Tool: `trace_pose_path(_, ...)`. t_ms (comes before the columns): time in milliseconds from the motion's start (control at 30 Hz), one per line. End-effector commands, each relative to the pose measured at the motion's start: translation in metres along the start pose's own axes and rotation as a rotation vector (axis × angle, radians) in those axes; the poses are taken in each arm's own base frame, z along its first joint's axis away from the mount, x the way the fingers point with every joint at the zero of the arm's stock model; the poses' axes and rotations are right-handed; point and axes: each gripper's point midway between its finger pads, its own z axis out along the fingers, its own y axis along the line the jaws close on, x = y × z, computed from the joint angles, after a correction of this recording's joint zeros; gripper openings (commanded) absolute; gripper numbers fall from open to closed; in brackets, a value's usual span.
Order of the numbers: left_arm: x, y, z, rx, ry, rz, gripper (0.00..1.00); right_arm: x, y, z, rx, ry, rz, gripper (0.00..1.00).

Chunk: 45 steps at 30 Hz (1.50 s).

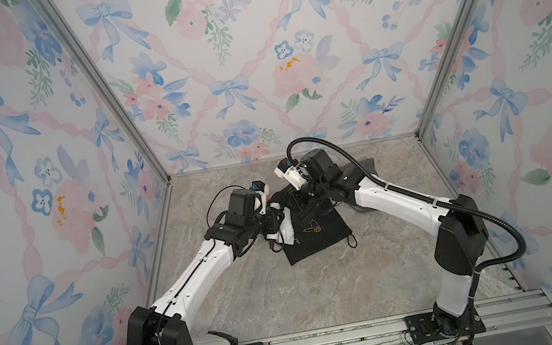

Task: Pack away hair dryers
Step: Place the hair dryer in the drawstring bag.

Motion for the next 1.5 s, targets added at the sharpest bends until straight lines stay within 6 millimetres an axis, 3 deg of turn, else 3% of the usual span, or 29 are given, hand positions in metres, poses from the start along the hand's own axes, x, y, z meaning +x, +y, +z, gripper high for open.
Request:
trace_pose_path(0,-0.033,-0.015,-0.013,0.053,-0.107,0.052,0.08,0.009,0.007,0.003,-0.027,0.023,0.001,0.0)
trace_pose_path(333,-0.06,0.004,-0.023,0.02,-0.151,0.018,0.08,0.025,0.016,-0.001,-0.062,0.045,-0.003,0.0)
trace_pose_path(733,-0.053,0.006,0.0,0.031,-0.096,-0.027,0.1,0.002,0.032,-0.005,-0.207,-0.036,0.085,0.0)
trace_pose_path(1000,-0.058,-0.005,0.01,0.108,-0.073,-0.061,0.12,0.019,0.005,0.002,-0.181,-0.018,0.187,0.0)
trace_pose_path(1467,-0.037,-0.02,0.047,0.237,-0.037,-0.155,0.13,0.06,-0.038,-0.001,-0.135,0.033,0.296,0.0)
